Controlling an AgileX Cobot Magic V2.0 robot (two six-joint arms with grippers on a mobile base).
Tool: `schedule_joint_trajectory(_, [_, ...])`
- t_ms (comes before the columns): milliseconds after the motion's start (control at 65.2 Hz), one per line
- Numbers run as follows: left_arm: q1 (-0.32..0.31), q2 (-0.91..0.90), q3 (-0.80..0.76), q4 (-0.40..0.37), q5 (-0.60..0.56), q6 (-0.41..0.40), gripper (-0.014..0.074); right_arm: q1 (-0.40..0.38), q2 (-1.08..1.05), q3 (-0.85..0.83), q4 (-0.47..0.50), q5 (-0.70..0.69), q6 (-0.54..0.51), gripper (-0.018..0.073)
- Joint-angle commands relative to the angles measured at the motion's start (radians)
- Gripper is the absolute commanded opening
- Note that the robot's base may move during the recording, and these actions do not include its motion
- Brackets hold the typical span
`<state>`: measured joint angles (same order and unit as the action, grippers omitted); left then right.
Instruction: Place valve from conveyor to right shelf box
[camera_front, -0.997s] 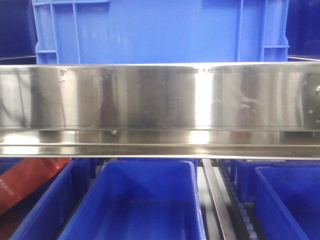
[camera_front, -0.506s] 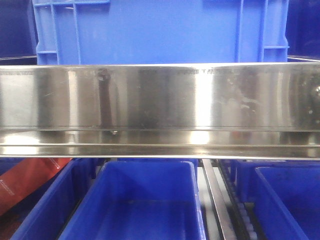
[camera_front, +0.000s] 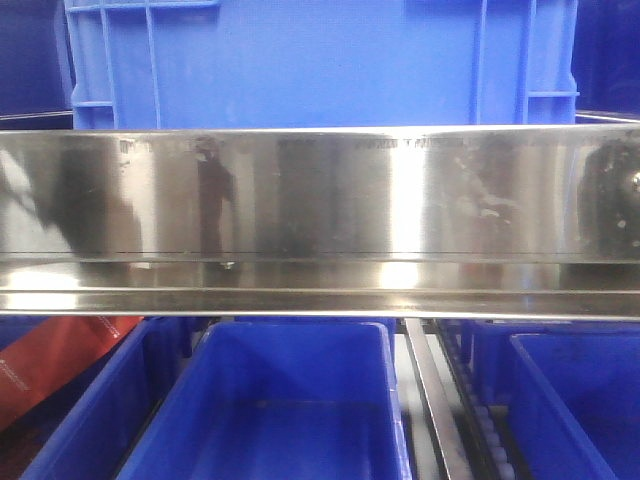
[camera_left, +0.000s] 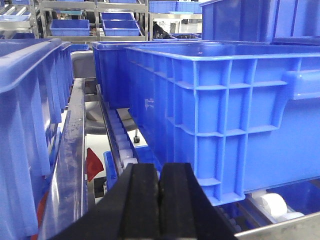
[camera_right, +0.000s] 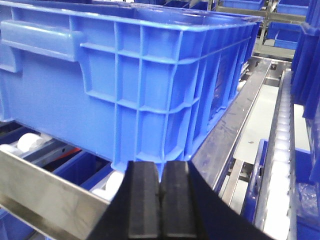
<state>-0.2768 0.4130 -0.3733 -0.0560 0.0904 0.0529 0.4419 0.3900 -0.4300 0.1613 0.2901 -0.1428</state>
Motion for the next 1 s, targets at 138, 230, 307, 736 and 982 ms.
schedule_joint_trajectory(138, [0.005,-0.007,0.002,-0.002,-0.027,-0.005,-0.0111,-0.005,-0.006,0.003,-0.009,-0.029,-0.004,-0.0162])
schedule_joint_trajectory(230, [0.005,-0.007,0.002,-0.002,-0.027,-0.005,-0.0111,-0.005,-0.006,0.003,-0.009,-0.029,-0.004,-0.0162])
schedule_joint_trajectory(307, [0.005,-0.007,0.002,-0.002,-0.027,-0.005,-0.0111,-0.005,-0.006,0.003,-0.009,-0.029,-0.004,-0.0162])
schedule_joint_trajectory(736, [0.077,-0.06,0.004,0.031,0.043,-0.005,-0.0111,-0.005,-0.006,0.003,-0.009,-0.029,-0.004,-0.0162])
schedule_joint_trajectory(982, [0.252,-0.271,0.156,0.031,0.053,-0.005,-0.0111,-0.005,-0.006,0.003,-0.009,-0.029,-0.004,-0.0162])
